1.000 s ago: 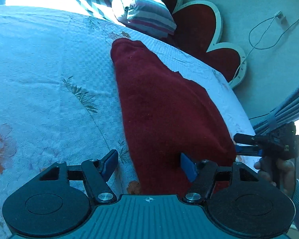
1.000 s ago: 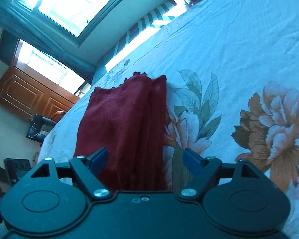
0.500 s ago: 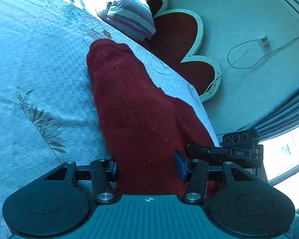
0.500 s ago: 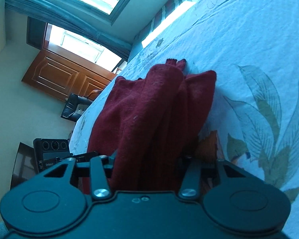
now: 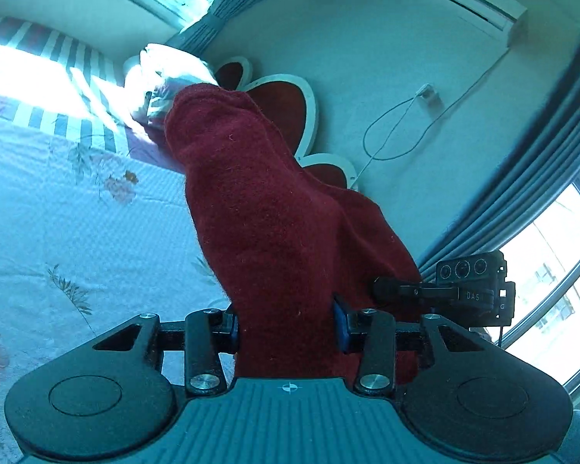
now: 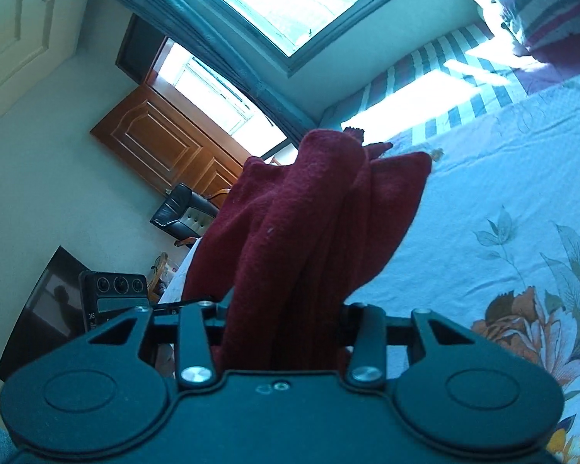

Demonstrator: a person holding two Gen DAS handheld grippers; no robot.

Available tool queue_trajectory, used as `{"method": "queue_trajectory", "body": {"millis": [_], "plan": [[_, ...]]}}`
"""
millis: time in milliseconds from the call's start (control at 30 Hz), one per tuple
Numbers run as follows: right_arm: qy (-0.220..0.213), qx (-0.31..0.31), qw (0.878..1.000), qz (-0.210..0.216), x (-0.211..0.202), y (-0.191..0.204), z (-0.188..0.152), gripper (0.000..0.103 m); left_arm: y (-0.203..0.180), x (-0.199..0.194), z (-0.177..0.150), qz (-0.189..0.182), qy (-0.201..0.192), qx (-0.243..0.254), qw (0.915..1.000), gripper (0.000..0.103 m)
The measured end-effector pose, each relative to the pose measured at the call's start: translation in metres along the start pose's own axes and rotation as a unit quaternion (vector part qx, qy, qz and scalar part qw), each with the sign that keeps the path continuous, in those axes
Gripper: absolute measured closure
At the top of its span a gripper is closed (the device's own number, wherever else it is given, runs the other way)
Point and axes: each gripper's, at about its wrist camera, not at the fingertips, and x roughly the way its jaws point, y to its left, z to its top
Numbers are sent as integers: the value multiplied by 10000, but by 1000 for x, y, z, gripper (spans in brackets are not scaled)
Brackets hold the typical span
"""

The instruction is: Fold small clothes

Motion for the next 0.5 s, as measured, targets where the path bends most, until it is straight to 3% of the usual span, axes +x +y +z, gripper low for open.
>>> {"method": "queue_trajectory", "body": {"millis": [200,333,500], "plan": [[-156,-341,9992,112,-3,51,12,62,-9,-34,15,217,-128,206,9995,60],[-60,-115,9998,162,20,34,15,62,15,-30,14,456,-1,10,9990,60],[242,378,9988,172,58,-10,8,62,64,4,-1,684,337,-392,9963,60]]}}
